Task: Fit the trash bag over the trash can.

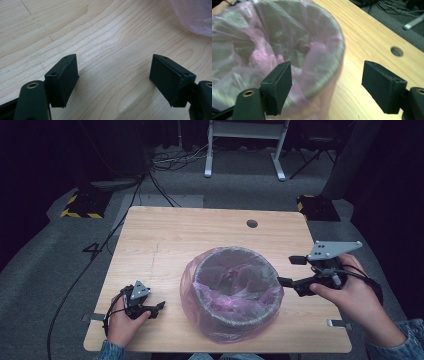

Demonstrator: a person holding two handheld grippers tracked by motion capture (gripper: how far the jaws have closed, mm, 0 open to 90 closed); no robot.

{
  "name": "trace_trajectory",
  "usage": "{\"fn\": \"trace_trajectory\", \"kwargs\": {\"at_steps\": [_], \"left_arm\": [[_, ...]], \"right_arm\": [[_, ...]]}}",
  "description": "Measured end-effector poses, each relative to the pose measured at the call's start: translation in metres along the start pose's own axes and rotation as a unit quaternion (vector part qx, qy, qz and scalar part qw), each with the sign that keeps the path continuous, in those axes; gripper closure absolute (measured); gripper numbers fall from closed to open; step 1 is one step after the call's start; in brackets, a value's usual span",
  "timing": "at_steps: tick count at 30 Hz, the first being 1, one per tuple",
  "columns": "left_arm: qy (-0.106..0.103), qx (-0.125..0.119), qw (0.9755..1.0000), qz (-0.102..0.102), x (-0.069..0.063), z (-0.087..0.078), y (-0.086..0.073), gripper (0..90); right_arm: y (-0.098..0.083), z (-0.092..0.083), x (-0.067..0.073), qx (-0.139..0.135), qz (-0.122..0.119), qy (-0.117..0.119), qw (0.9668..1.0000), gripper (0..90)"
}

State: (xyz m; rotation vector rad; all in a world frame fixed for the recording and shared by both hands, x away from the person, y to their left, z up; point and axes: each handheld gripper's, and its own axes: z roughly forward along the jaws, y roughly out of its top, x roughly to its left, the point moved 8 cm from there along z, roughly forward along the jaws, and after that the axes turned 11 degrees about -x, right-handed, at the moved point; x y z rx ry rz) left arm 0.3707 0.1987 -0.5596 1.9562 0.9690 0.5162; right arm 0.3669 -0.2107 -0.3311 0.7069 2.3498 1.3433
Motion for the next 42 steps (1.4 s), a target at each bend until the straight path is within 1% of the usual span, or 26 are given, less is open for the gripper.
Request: {"fn": "trace_trajectory", "kwargs": {"at_steps": [3,7,9,11,13,14,16,19,21,26,31,33,37,40,42], "left_arm": [[0.001,0.000,1.0000,0.001,0.000,0.000,0.000,22.9],[-0.002,-0.001,1.0000,-0.007,0.000,-0.001,0.000,23.1],[-0.001,0.000,1.0000,-0.006,0.000,-0.001,0.000,23.1],[0.002,-0.001,1.0000,0.000,0.000,0.000,0.000,23.1],[0.002,-0.001,1.0000,0.000,0.000,0.000,0.000,23.0],[0.002,-0.001,1.0000,0.000,0.000,0.000,0.000,23.0],[0.002,-0.001,1.0000,-0.001,0.000,0.000,0.000,23.0],[0.001,-0.001,1.0000,-0.001,0.000,0.000,0.000,23.0],[0.001,-0.001,1.0000,0.000,0.000,0.000,0.000,23.0],[0.002,-0.001,1.0000,0.000,0.000,0.000,0.000,23.0],[0.001,-0.001,1.0000,-0.003,0.000,0.000,0.000,22.9],[0.002,-0.001,1.0000,-0.002,0.000,0.000,0.000,22.9],[0.002,-0.001,1.0000,-0.002,0.000,0.000,0.000,22.8],[0.001,-0.001,1.0000,-0.001,0.000,0.000,0.000,22.9],[0.002,-0.001,1.0000,-0.002,0.000,0.000,0.000,22.8]], "right_arm": [[-0.013,-0.009,-0.011,-0.006,0.017,-0.014,0.9997,23.7],[-0.033,-0.015,-0.025,-0.009,0.040,-0.033,0.9986,23.0],[-0.047,-0.018,-0.035,-0.008,0.050,-0.051,0.9974,22.6],[-0.060,-0.018,-0.041,-0.005,0.065,-0.054,0.9964,22.4],[-0.078,-0.016,-0.050,-0.002,0.089,-0.056,0.9944,22.3],[-0.083,-0.016,-0.053,-0.002,0.094,-0.058,0.9939,22.2],[-0.095,-0.014,-0.061,-0.005,0.097,-0.064,0.9932,21.6],[-0.112,-0.013,-0.071,-0.006,0.095,-0.081,0.9922,21.2],[-0.127,-0.012,-0.077,-0.003,0.099,-0.092,0.9908,21.1],[-0.162,-0.007,-0.083,0.012,0.116,-0.105,0.9877,21.1],[-0.188,-0.002,-0.084,0.017,0.137,-0.109,0.9844,21.0],[-0.199,0.000,-0.083,0.019,0.139,-0.112,0.9838,20.9],[-0.222,0.006,-0.083,0.028,0.135,-0.123,0.9828,20.9],[-0.239,0.013,-0.081,0.037,0.140,-0.129,0.9810,20.9],[-0.246,0.016,-0.079,0.040,0.139,-0.130,0.9808,20.9]]}}
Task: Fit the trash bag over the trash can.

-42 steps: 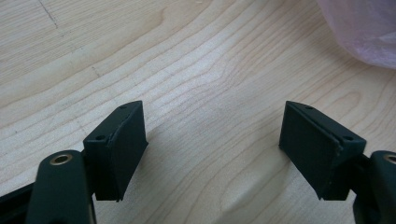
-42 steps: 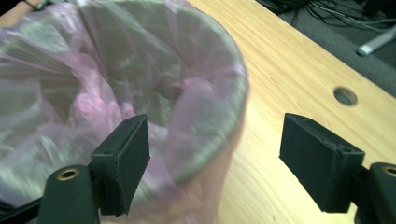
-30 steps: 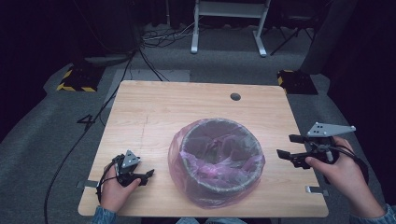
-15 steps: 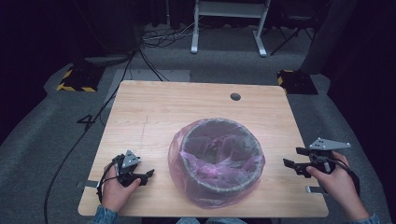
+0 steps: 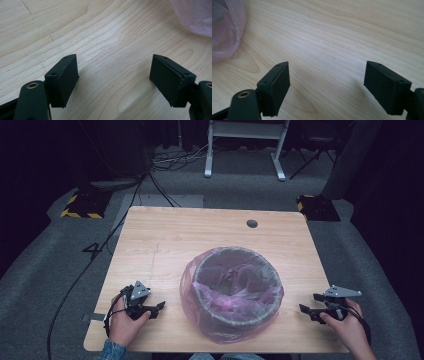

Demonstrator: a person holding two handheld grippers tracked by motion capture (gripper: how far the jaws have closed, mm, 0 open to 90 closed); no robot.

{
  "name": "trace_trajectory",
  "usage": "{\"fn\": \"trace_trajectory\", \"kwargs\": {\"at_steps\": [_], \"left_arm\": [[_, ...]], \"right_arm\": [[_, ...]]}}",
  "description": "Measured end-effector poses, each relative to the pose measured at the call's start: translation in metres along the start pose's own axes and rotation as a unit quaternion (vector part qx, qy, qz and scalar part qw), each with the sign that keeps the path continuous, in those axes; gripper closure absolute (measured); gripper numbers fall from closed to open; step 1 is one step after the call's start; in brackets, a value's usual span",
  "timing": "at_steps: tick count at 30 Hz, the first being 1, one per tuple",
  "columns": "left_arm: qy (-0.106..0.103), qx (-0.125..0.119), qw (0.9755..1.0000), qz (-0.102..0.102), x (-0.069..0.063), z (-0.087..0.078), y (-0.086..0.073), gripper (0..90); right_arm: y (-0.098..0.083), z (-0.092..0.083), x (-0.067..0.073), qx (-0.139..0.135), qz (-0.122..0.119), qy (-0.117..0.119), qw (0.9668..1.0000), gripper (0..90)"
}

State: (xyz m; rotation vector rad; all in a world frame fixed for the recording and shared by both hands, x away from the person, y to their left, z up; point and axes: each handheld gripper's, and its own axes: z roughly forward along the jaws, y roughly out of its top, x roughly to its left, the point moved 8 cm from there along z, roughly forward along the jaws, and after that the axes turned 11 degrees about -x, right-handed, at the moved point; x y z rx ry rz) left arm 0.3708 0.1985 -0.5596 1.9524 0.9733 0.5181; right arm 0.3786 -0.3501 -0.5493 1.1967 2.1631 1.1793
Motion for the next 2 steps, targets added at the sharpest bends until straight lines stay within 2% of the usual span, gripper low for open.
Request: {"fn": "trace_trajectory", "kwargs": {"at_steps": [2], "left_arm": [[0.000,0.000,1.0000,0.000,-0.0001,0.0001,0.0001,22.8]], "right_arm": [[-0.0039,0.0029,-0.0001,-0.005,-0.002,-0.004,1.0000,19.8]]}}
